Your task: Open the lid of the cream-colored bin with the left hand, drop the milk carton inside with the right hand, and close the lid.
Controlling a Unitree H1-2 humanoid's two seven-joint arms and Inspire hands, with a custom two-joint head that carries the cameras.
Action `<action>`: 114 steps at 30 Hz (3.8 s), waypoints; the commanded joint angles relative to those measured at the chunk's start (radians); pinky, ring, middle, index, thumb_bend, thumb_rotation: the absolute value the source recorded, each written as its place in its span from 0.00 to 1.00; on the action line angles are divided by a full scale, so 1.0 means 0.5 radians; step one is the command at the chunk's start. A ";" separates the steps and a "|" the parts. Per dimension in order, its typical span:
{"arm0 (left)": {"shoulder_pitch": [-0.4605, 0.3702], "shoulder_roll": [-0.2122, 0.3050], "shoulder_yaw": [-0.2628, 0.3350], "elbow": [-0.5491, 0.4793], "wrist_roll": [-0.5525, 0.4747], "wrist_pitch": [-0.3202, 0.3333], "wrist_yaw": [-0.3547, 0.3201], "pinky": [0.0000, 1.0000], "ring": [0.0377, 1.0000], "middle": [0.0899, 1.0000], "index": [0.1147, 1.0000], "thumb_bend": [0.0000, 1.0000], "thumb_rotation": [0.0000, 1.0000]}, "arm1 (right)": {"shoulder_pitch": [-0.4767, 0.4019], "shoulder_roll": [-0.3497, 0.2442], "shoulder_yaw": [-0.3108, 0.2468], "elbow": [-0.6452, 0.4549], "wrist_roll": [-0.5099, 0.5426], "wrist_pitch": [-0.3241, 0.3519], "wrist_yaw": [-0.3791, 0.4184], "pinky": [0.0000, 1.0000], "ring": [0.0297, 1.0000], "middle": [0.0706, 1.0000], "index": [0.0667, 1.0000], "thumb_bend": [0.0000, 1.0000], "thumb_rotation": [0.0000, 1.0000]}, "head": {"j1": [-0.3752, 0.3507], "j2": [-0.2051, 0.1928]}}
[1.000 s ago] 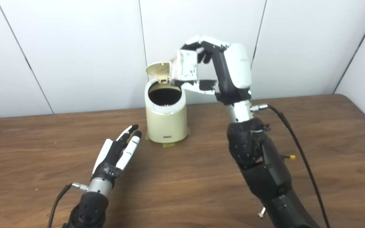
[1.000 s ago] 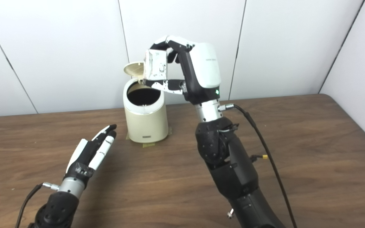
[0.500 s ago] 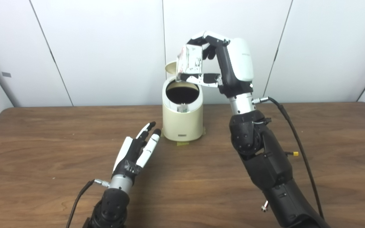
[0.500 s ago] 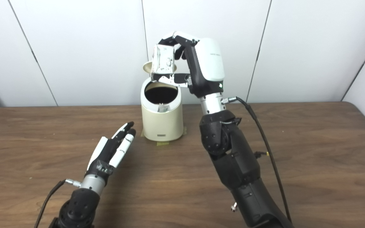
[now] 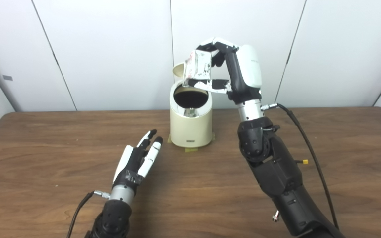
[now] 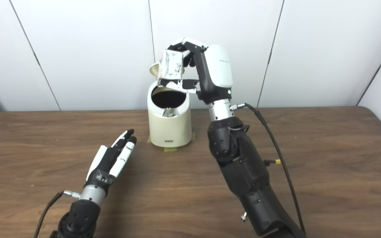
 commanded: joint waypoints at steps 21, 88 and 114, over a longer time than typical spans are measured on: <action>-0.079 0.012 -0.025 -0.024 0.045 -0.079 0.033 0.92 0.98 0.98 0.96 0.49 1.00 | 0.007 -0.038 0.012 -0.263 -0.085 -0.008 -0.006 0.31 0.37 0.48 0.47 0.50 0.00 | -0.028 0.008; -0.104 -0.001 -0.058 -0.043 0.040 -0.033 0.023 0.88 0.96 0.97 0.95 0.48 0.97 | -0.102 0.004 0.020 0.339 0.065 -0.072 -0.095 0.31 0.36 0.47 0.48 0.50 0.00 | 0.015 -0.017; -0.087 0.002 -0.034 -0.064 0.026 -0.067 0.026 0.92 0.98 0.98 0.97 0.47 0.95 | -0.062 -0.038 0.148 0.014 -0.054 0.523 0.404 0.79 0.89 0.90 0.86 1.00 0.37 | -0.005 -0.015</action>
